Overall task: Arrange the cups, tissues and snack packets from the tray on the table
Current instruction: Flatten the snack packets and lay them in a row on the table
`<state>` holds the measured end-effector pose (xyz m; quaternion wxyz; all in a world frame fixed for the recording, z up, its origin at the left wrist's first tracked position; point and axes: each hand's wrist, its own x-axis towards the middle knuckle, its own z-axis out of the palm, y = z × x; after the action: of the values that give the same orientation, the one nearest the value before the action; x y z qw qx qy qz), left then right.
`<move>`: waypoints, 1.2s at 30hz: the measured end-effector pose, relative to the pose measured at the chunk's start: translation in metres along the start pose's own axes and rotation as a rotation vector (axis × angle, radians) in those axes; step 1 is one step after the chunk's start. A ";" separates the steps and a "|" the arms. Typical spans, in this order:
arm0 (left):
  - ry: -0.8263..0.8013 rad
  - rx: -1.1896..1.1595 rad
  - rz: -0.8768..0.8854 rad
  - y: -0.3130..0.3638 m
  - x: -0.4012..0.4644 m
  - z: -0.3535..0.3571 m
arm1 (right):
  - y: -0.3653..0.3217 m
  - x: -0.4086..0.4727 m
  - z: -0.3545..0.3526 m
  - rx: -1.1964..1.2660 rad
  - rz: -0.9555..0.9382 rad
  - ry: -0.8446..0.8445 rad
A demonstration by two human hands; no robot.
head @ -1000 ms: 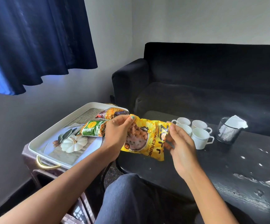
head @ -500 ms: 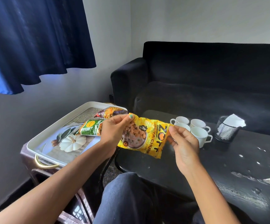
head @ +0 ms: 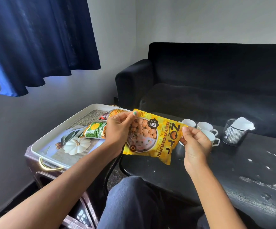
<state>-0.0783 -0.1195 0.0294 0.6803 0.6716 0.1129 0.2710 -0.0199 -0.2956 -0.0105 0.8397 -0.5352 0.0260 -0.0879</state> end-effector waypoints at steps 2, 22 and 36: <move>0.020 -0.008 0.003 -0.001 0.000 0.000 | 0.001 -0.001 0.002 -0.051 -0.052 0.024; 0.014 -0.219 -0.443 -0.007 0.004 -0.016 | 0.008 -0.021 -0.003 -0.063 0.213 -0.349; -0.338 0.172 -0.559 -0.023 -0.004 -0.017 | 0.001 0.007 -0.023 -0.013 0.187 -0.027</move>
<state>-0.0856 -0.1064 0.0049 0.6781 0.7051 0.2007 -0.0515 -0.0162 -0.3170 -0.0213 0.8411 -0.5369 0.0653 -0.0018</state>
